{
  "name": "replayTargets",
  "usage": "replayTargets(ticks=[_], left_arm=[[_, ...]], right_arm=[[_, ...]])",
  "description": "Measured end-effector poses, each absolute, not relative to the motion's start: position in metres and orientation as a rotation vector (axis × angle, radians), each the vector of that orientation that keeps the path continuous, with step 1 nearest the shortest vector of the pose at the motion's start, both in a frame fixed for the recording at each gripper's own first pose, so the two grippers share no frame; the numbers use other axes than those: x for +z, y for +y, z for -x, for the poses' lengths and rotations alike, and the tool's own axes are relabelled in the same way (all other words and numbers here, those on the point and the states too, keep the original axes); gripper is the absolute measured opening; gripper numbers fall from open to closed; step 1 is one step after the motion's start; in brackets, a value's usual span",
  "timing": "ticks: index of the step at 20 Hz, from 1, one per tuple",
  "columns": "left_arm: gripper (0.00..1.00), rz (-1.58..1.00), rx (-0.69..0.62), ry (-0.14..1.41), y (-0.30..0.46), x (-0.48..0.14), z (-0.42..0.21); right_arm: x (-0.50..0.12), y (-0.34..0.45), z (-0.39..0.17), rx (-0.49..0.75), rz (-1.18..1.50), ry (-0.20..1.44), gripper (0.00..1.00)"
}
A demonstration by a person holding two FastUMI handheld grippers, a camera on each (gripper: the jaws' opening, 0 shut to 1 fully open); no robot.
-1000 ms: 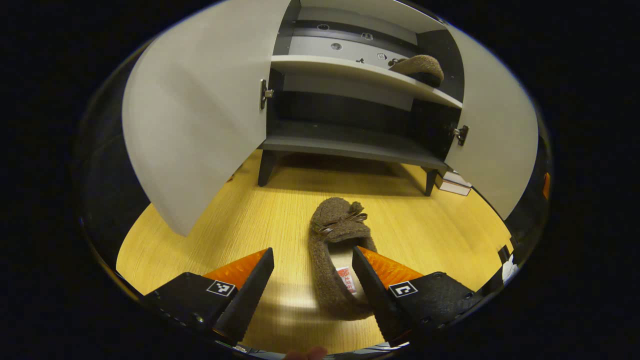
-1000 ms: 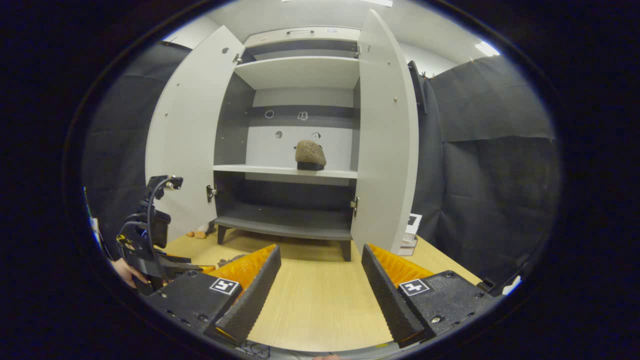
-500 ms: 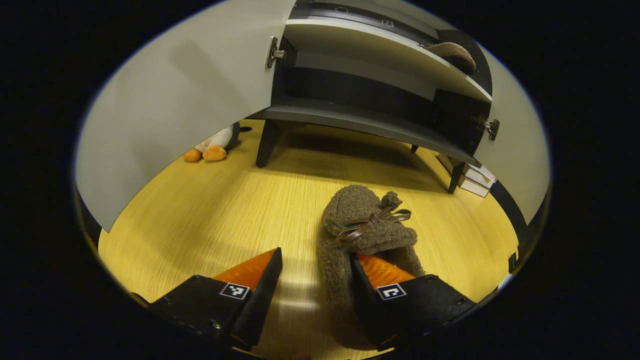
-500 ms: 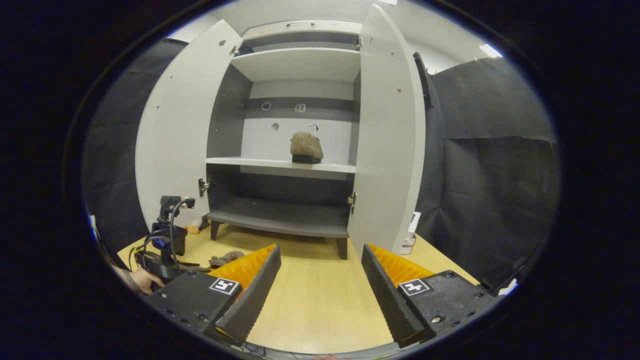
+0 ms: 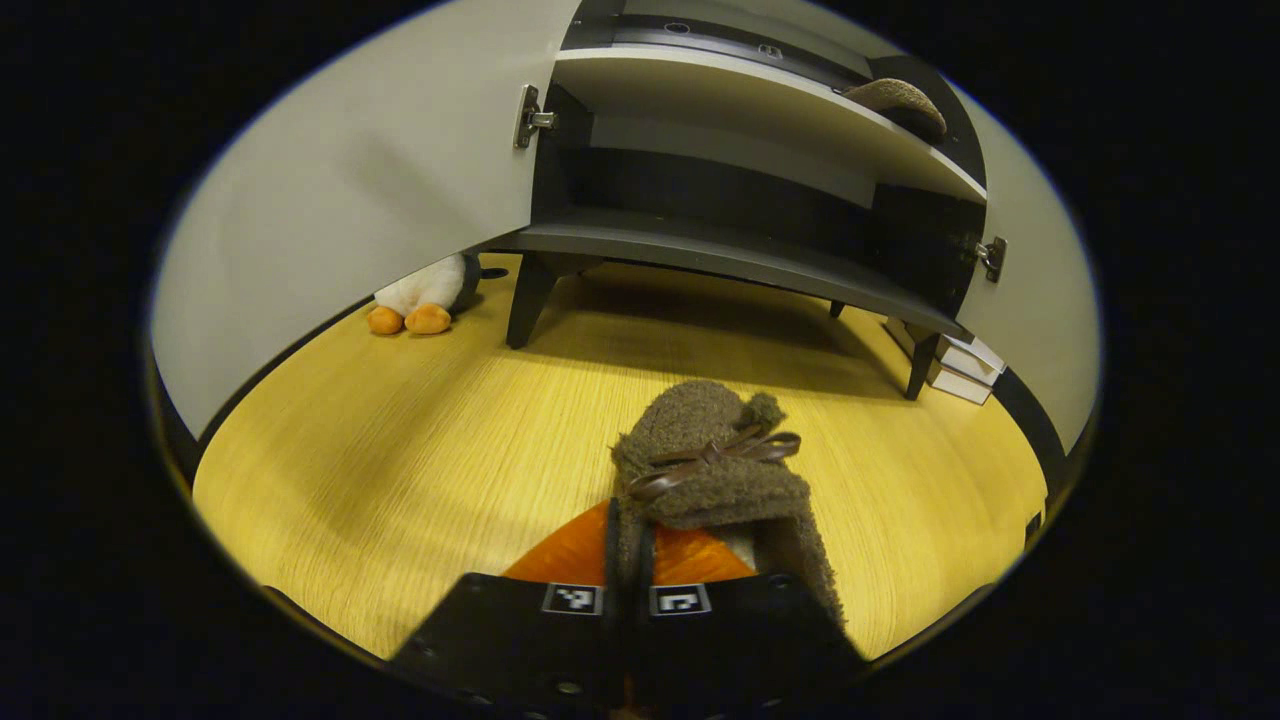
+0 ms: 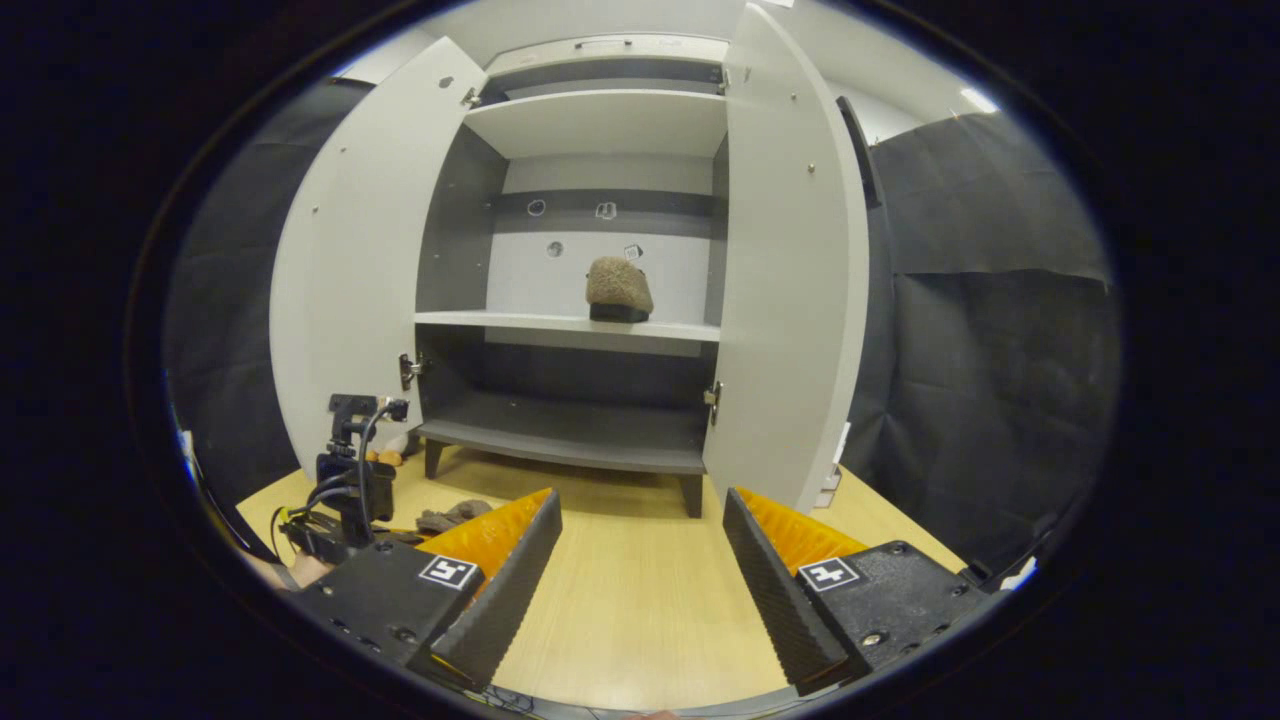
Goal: Grab one shoe with the right hand and put it into the shoe cabinet, grab the other shoe with the left hand and put it into the shoe cabinet; then close the right door with the right hand and the left door with the left hand.
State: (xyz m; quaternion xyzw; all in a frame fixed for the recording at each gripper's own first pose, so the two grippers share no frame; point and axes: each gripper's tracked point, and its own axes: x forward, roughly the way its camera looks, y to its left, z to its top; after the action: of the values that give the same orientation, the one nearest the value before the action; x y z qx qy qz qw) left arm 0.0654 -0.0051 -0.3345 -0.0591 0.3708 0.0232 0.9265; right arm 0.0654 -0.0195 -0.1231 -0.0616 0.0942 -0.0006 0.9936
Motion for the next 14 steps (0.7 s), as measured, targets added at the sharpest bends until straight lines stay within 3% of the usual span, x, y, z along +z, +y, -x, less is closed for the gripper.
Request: replayTargets(ticks=[5,8,14], left_arm=[[0.01,0.082,0.067,0.715,-0.001,-0.291,-0.049],[0.01,0.1,-0.004,0.6,-0.024,-0.216,-0.05],[0.01,0.148,-0.09,0.386,-0.057,-0.058,-0.128]], right_arm=[[-0.123,-0.017,-0.067,0.016,0.121,0.181,1.0],[-0.125,-0.014,-0.068,0.029,0.111,0.182,1.0],[-0.12,-0.007,-0.069,0.052,0.078,0.155,1.0]])
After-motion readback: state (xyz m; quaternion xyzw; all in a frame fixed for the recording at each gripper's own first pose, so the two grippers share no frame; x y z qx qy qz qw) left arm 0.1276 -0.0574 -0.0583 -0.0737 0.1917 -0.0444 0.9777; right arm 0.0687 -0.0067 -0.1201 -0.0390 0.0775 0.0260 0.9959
